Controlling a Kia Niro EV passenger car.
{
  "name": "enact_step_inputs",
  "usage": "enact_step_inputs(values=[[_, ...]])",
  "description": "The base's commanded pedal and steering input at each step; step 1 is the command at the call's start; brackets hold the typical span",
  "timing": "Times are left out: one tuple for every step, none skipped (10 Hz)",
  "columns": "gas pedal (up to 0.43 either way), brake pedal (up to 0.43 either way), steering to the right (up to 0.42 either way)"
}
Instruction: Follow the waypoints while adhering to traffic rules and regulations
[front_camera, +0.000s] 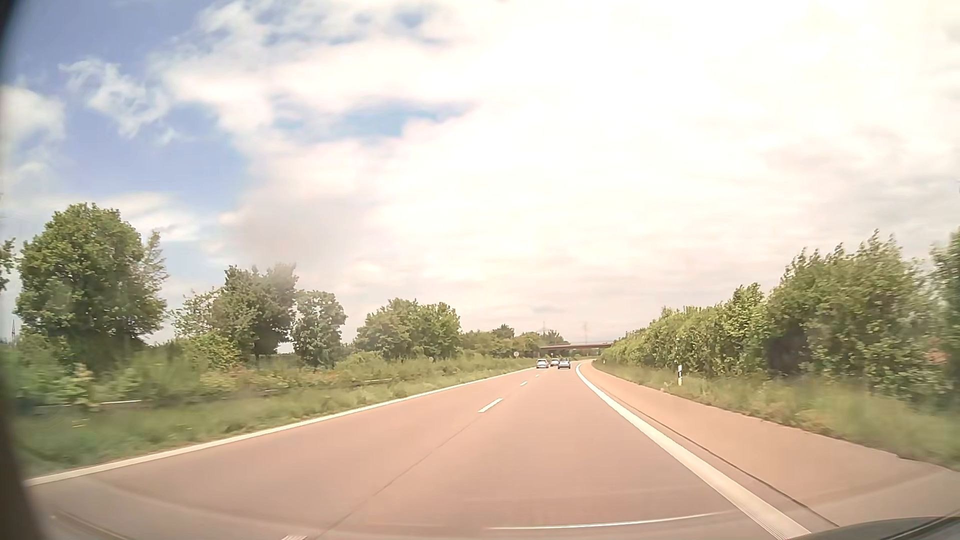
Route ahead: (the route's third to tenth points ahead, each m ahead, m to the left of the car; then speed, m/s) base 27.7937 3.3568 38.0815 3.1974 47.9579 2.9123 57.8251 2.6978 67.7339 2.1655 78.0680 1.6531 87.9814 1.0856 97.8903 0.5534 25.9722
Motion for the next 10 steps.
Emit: enact_step_inputs(values=[[0.248, 0.000, 0.002], [0.248, 0.000, 0.002], [0.248, 0.000, 0.002], [0.248, 0.000, 0.002], [0.240, 0.000, 0.002], [0.240, 0.000, 0.002], [0.240, 0.000, 0.003], [0.228, 0.000, 0.004], [0.228, 0.000, 0.003], [0.228, 0.000, 0.004]])
